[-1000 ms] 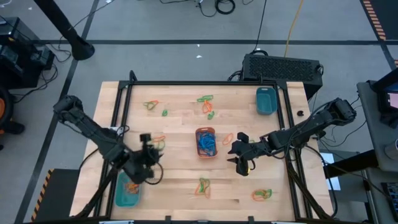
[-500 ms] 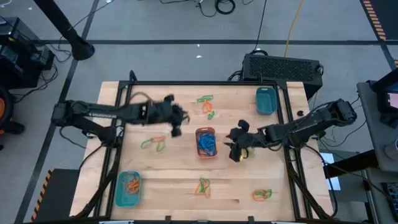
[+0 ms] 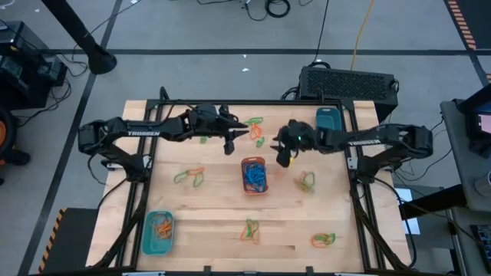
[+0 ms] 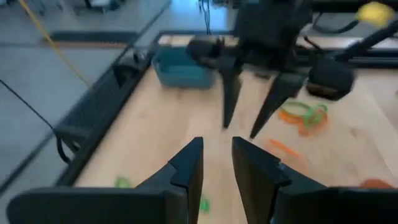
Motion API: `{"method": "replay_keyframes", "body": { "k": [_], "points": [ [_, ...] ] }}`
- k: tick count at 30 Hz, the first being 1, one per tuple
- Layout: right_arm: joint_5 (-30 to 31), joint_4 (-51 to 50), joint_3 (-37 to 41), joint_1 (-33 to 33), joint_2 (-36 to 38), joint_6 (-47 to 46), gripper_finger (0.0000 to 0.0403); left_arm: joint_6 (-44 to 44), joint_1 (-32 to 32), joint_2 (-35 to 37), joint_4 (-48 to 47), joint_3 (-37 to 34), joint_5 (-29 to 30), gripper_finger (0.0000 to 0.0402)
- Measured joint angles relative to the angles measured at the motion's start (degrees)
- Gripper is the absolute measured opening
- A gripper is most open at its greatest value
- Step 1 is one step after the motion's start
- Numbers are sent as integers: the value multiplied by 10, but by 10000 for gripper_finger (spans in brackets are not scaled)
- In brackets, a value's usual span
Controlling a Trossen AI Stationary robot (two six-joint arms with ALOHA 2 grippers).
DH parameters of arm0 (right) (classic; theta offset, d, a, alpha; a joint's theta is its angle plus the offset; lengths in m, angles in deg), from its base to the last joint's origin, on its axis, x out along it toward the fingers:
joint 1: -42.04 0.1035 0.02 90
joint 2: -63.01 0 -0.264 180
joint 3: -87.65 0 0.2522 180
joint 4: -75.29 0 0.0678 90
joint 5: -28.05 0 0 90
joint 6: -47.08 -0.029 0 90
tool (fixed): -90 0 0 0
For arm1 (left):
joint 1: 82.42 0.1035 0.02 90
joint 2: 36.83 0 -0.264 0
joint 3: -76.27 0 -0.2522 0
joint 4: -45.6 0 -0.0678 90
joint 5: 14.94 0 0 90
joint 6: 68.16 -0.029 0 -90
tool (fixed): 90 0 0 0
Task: Sort rubber bands into baskets
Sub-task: Put the orange rubber band into the green bin
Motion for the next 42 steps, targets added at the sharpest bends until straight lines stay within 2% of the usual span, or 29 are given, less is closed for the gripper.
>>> {"method": "replay_keyframes", "body": {
  "k": [3,8,11,14,17,21,26,32,37,42],
  "points": [
    [-42,47,-2,-43,-37,25,151,-18,3,-1,85,-14,0,93],
    [-88,44,-57,-79,-135,72,151,-28,11,-4,222,-62,-12,93],
    [-91,43,-102,-81,-198,90,151,-28,18,-3,279,-85,-30,93],
    [-89,27,-146,-81,-247,93,151,-45,26,-4,295,-99,-36,93],
    [-42,13,-180,-81,-284,92,151,-44,37,-3,317,-103,-38,93],
    [9,6,-214,-82,-314,89,151,-45,43,-3,316,-104,-71,93],
    [13,-63,-261,-82,-347,51,142,-44,46,-4,291,-104,-100,93],
    [10,-102,-302,-79,-391,29,83,-43,46,-4,262,-104,-104,93],
    [13,-111,-305,-75,-380,34,10,-32,46,-4,262,-104,-104,93],
    [20,-145,-300,-77,-332,51,4,-29,46,-4,263,-104,-104,93]
  ]
}}
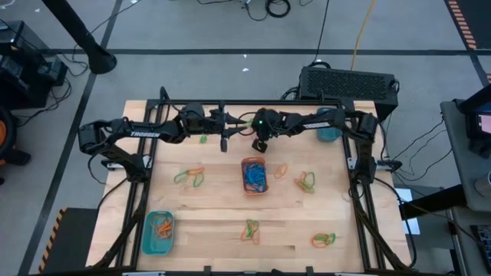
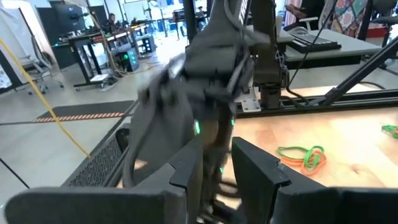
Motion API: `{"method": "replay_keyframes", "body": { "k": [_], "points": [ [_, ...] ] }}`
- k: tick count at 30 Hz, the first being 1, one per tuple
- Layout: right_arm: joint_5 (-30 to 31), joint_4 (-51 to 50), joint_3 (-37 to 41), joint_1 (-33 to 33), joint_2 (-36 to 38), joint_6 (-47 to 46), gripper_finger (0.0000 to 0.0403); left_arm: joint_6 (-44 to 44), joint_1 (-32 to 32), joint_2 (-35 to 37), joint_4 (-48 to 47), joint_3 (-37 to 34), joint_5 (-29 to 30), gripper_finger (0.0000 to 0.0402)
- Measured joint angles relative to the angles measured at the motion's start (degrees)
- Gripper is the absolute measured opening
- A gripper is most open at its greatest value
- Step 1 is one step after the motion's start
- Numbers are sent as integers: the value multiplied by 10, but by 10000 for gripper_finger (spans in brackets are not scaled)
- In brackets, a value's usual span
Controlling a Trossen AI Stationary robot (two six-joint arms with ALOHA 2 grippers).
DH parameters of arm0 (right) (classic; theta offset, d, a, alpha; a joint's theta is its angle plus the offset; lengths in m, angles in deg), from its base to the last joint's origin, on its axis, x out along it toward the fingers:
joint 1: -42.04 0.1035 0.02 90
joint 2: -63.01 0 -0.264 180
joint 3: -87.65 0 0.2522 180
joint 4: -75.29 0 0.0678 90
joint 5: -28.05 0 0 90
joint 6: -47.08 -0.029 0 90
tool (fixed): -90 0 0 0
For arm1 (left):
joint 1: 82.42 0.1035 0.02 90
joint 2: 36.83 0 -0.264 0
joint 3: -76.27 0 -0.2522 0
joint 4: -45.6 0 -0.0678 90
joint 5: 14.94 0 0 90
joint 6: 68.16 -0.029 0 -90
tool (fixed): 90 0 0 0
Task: Sort rubber bands into baskets
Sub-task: Put the orange rubber band into the green bin
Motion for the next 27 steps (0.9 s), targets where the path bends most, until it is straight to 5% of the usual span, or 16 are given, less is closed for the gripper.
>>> {"method": "replay_keyframes", "body": {
  "k": [15,27],
  "points": [
    [36,-75,-2,28,138,0,1,-19,3,1,1,-19,-80,93],
    [-42,-35,54,117,248,-40,0,-105,26,0,0,-82,-130,93]
  ]
}}
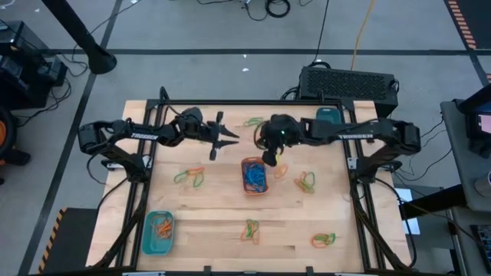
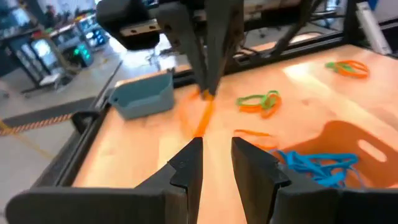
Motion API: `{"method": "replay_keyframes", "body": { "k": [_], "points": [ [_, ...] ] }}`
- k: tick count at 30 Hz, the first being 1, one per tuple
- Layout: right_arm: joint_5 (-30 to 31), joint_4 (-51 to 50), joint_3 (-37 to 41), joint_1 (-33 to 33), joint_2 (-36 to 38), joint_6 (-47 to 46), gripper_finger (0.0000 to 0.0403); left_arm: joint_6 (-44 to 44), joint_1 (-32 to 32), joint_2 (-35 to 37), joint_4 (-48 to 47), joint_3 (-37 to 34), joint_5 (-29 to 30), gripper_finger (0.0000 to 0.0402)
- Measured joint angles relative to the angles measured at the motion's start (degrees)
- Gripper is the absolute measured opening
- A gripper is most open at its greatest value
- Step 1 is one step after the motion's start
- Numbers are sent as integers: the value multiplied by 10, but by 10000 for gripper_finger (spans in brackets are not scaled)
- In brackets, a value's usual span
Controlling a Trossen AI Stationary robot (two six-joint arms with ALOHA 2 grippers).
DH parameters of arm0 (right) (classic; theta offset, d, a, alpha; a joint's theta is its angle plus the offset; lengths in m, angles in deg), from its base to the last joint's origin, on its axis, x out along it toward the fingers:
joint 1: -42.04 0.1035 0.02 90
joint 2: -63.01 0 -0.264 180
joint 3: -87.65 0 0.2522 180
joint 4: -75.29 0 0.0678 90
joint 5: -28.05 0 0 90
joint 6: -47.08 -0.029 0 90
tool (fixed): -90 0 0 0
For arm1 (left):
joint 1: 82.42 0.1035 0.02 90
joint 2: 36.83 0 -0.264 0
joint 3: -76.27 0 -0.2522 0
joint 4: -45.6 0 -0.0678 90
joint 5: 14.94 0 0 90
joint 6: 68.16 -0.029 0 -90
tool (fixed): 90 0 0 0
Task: Sort rubber bands into baskets
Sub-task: Put the orange rubber band into the green bin
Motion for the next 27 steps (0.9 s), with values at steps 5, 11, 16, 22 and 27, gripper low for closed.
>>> {"method": "replay_keyframes", "body": {
  "k": [5,11,16,22,27],
  "points": [
    [-44,59,39,48,15,-32,0,0,-44,0,21,-1,-32,93],
    [-45,65,48,109,15,-71,0,-51,-130,0,35,-1,9,93],
    [-45,80,48,168,15,-119,0,-128,-203,0,37,-1,20,93],
    [-29,106,48,239,15,-151,0,-134,-263,0,37,-1,91,93],
    [28,109,48,277,15,-161,0,-134,-298,0,38,-1,95,93]
  ]
}}
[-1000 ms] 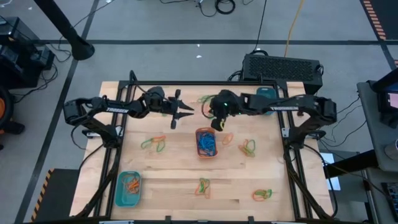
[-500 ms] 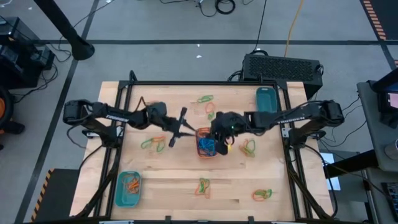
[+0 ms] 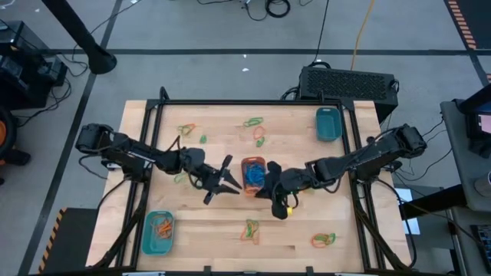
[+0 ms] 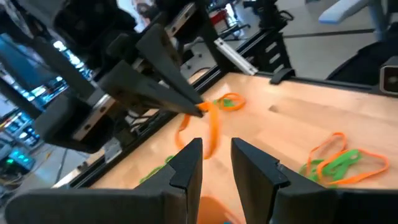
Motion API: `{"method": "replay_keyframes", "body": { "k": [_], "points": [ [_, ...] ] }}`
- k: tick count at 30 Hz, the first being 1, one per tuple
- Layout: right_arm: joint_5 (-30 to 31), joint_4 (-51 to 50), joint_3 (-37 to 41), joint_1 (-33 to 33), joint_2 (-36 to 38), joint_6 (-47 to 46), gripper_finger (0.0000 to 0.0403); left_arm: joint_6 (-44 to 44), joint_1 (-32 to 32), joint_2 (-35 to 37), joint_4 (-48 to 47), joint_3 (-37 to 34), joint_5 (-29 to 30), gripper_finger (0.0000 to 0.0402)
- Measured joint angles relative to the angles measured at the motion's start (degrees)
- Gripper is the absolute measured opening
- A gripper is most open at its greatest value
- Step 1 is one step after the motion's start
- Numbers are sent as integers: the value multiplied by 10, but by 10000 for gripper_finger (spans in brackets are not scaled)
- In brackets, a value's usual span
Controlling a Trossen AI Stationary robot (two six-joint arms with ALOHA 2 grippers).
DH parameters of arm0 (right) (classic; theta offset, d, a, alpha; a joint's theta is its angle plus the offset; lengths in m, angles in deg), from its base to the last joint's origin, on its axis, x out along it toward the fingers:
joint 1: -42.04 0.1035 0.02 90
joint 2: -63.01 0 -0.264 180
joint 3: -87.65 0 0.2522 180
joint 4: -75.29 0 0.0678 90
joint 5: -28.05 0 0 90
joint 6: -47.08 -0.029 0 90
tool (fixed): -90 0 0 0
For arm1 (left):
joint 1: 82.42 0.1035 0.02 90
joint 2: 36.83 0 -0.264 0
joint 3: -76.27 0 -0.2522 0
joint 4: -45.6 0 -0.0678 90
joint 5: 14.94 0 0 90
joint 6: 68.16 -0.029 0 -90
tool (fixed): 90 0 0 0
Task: Sort rubber bands into baskets
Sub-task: Put the orange rubber band into the green bin
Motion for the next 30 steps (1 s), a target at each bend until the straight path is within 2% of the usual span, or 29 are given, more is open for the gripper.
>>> {"method": "replay_keyframes", "body": {
  "k": [5,13,18,30],
  "points": [
    [8,15,0,13,0,0,0,40,-16,0,24,1,8,93],
    [12,30,0,13,0,13,0,44,-22,0,29,1,19,93],
    [35,42,0,7,0,20,0,42,-22,0,29,1,20,93],
    [36,49,0,6,0,20,0,41,-22,0,43,2,88,93]
  ]
}}
